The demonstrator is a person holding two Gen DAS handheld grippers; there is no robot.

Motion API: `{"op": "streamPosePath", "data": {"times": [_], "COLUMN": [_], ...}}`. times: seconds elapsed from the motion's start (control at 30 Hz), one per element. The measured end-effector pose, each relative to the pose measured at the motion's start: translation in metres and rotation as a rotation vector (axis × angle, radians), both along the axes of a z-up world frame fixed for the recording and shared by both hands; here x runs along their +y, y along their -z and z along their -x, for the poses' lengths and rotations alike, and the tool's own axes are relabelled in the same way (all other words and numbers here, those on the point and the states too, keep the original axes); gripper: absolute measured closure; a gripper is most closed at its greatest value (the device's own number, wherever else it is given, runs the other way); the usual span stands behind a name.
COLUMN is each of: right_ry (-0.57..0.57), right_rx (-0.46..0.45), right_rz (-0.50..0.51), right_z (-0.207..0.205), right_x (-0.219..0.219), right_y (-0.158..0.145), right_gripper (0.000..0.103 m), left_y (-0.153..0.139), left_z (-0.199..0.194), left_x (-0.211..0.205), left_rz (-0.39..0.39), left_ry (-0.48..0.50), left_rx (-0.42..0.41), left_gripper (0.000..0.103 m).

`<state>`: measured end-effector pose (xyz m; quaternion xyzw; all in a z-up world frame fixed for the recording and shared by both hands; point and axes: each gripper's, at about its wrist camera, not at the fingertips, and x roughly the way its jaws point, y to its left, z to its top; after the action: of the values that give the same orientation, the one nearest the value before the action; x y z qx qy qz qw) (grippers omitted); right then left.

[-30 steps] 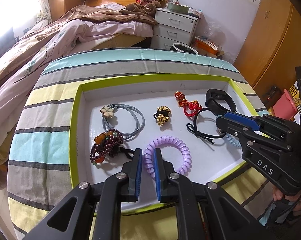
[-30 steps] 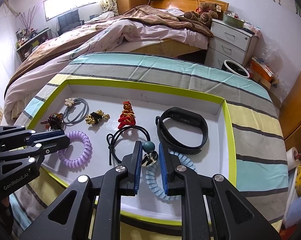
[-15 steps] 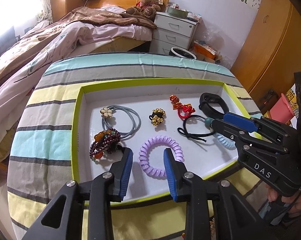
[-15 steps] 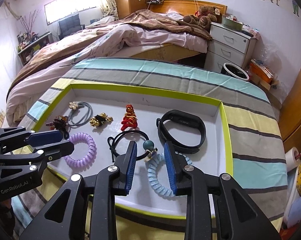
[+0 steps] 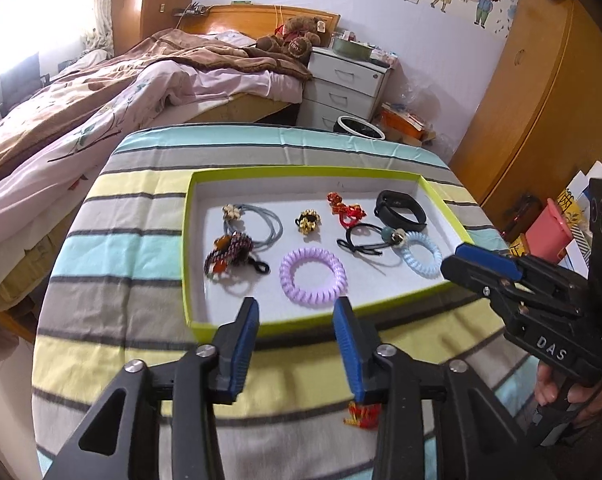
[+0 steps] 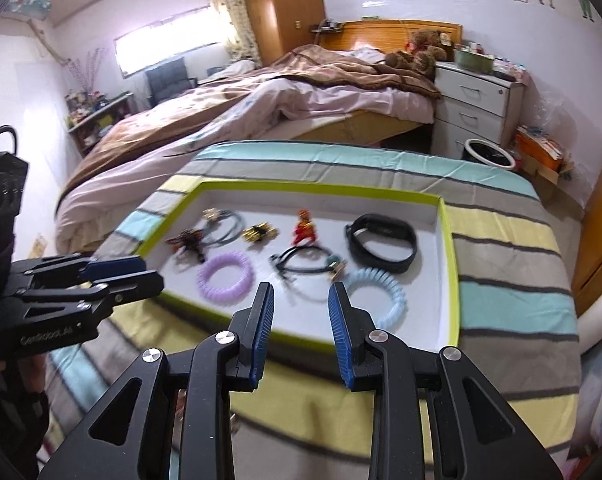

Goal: Organize jewelry
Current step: 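Lift both open tools out of the tray toward the last jewelry, then grasp the gold rhinestone hairpin with the right tool while the left grasps the red tassel ornament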

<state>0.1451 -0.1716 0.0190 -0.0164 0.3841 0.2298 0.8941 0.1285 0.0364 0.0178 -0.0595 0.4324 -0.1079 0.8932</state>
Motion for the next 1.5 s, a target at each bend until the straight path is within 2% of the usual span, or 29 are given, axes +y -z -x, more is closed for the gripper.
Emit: {"op": "streamPosePath", "data": {"times": [0.23, 0.3, 0.33, 0.37, 0.43, 0.83, 1.13, 1.27, 1.5], "right_ry": [-0.095, -0.128, -0.145, -0.163, -0.203, -0.277, -0.318, -0.333, -0.331], "right_rx": [0.03, 0.037, 0.044, 0.051, 0.059, 0.073, 0.077, 0.089, 0.093], "right_rz": [-0.036, -0.039, -0.038, -0.036, -0.016, 0.051, 0.123, 0.115, 0.144], "right_z": [0.029, 0.036, 0.039, 0.041, 0.049, 0.061, 0.058, 0.054, 0.054], "right_x": [0.002, 0.005, 0.006, 0.008, 0.014, 0.031, 0.046, 0.048, 0.053], "right_y": [0.009, 0.012, 0.014, 0.016, 0.021, 0.037, 0.048, 0.05, 0.05], "right_gripper": [0.073, 0.068, 0.058, 0.056, 0.056, 0.055, 0.055, 0.05, 0.05], "left_y": [0.002, 0.003, 0.005, 0.006, 0.007, 0.018, 0.024, 0.025, 0.03], "left_z": [0.029, 0.036, 0.04, 0.042, 0.048, 0.081, 0.089, 0.092, 0.094], "left_x": [0.01, 0.012, 0.015, 0.016, 0.019, 0.041, 0.044, 0.045, 0.047], "left_rz": [0.037, 0.053, 0.068, 0.073, 0.079, 0.106, 0.119, 0.137, 0.16], "left_ry": [-0.024, -0.034, -0.037, -0.038, -0.046, -0.083, -0.074, -0.061, -0.06], "left_rx": [-0.004, -0.005, -0.004, -0.003, -0.002, 0.009, 0.023, 0.017, 0.033], "left_gripper": [0.062, 0.061, 0.059, 0.057, 0.049, 0.049, 0.049, 0.049, 0.049]}}
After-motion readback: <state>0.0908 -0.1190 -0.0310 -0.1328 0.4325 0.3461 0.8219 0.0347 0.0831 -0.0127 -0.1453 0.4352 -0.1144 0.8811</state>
